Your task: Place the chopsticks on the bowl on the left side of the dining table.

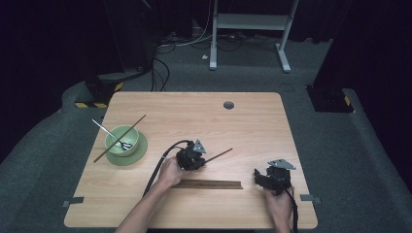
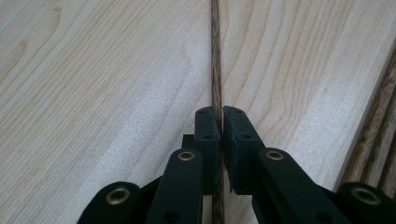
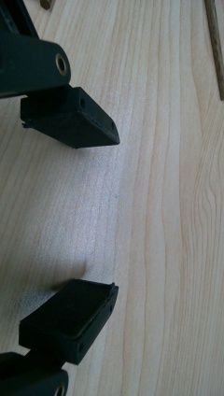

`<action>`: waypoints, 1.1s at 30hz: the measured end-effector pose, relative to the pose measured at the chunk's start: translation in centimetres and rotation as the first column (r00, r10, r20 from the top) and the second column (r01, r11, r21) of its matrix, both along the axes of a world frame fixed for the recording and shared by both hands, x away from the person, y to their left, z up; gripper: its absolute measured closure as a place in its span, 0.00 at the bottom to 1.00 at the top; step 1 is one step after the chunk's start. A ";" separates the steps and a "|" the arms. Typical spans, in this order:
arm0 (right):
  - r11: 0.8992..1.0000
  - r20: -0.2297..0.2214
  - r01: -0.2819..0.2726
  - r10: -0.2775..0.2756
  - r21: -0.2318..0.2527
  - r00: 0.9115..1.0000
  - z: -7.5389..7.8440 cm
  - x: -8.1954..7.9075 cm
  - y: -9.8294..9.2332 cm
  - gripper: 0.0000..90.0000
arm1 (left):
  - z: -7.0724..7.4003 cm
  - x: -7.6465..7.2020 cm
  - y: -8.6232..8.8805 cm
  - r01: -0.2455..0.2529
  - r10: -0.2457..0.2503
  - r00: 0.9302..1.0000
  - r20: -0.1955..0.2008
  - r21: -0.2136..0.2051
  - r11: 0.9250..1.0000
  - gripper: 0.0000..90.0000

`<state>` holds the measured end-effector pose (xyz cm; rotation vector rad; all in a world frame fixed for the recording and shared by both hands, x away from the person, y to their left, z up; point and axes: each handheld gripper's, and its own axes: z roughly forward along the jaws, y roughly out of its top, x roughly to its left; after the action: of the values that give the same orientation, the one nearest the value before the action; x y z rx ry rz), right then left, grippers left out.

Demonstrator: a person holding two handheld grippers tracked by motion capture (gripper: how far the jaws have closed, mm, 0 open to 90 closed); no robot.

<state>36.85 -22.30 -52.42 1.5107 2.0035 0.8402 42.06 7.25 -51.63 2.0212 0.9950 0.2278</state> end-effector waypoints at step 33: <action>1.000 0.000 0.000 0.000 0.000 1.000 0.0 0.0 0.0 0.26 | 0.5 0.2 0.9 -0.011 0.012 1.000 0.010 -0.056 0.998 0.94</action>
<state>36.85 -22.30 -52.42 1.5105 2.0031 0.8402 42.30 8.20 -51.18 1.9625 0.9963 0.2138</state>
